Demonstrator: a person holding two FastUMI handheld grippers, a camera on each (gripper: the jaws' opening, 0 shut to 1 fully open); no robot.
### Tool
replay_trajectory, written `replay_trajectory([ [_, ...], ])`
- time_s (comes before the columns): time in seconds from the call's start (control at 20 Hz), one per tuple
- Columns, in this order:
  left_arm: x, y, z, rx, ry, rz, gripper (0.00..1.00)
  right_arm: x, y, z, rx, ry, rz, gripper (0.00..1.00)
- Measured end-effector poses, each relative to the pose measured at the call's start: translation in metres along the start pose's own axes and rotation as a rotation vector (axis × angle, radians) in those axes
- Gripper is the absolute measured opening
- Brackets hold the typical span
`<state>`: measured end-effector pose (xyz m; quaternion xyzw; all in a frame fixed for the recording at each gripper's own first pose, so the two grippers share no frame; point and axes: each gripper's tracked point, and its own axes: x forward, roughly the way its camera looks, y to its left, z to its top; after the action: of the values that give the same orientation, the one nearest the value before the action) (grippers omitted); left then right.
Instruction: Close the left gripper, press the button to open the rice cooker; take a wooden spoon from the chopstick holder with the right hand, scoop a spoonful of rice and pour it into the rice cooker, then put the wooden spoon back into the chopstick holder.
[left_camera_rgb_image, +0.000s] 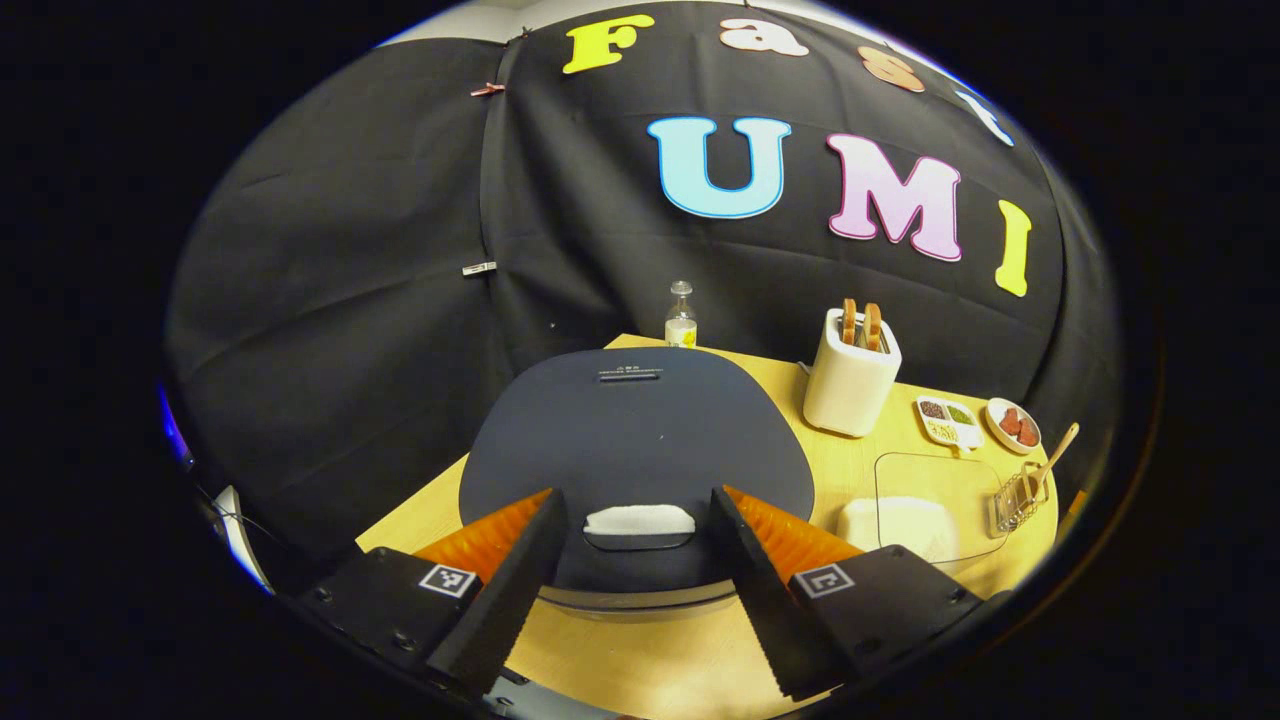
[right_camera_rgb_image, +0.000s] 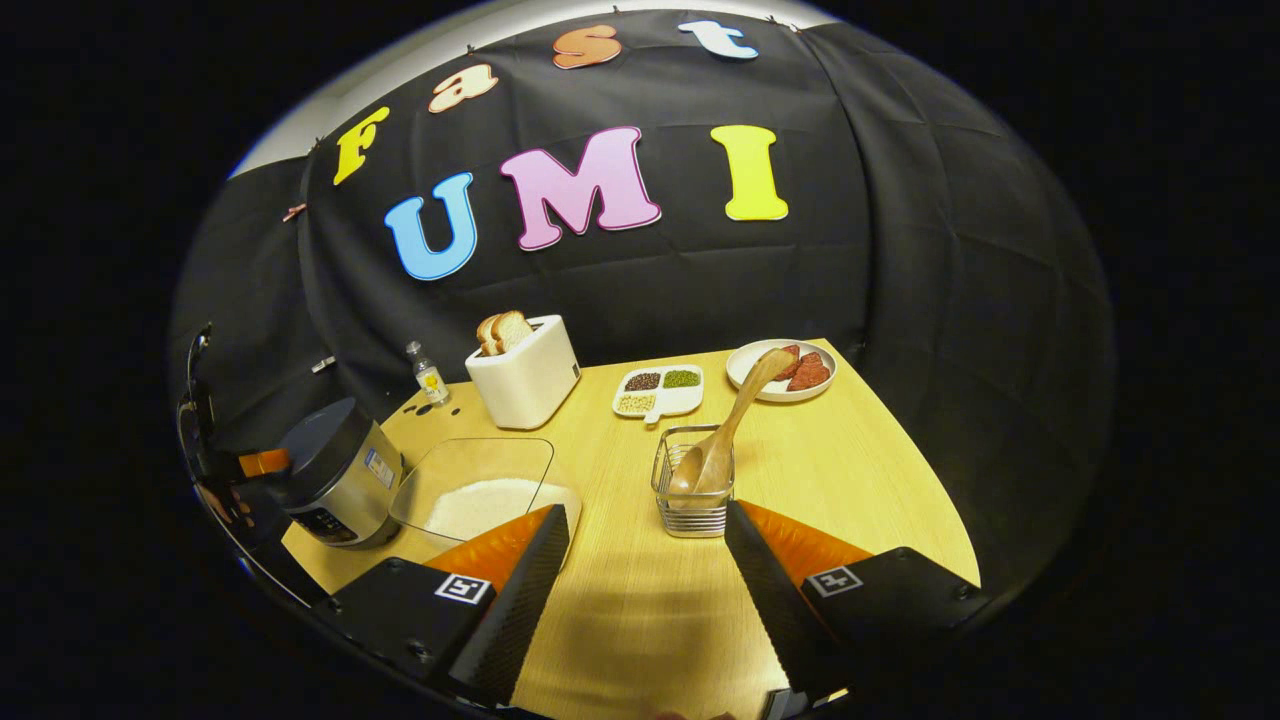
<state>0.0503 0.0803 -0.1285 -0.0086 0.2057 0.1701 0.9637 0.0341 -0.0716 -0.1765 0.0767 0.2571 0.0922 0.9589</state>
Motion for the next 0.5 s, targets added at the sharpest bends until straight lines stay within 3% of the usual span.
replay_trajectory([
  [0.25, -0.007, -0.006, 0.007, 0.003, -0.034, -0.002, 0.99, -0.02, -0.002, 0.014, 0.011, -0.065, -0.058, 0.98],
  [0.5, -0.049, -0.03, 0.064, 0.142, -0.271, -0.129, 0.96, -0.063, -0.002, 0.054, 0.052, -0.198, -0.139, 0.98],
])
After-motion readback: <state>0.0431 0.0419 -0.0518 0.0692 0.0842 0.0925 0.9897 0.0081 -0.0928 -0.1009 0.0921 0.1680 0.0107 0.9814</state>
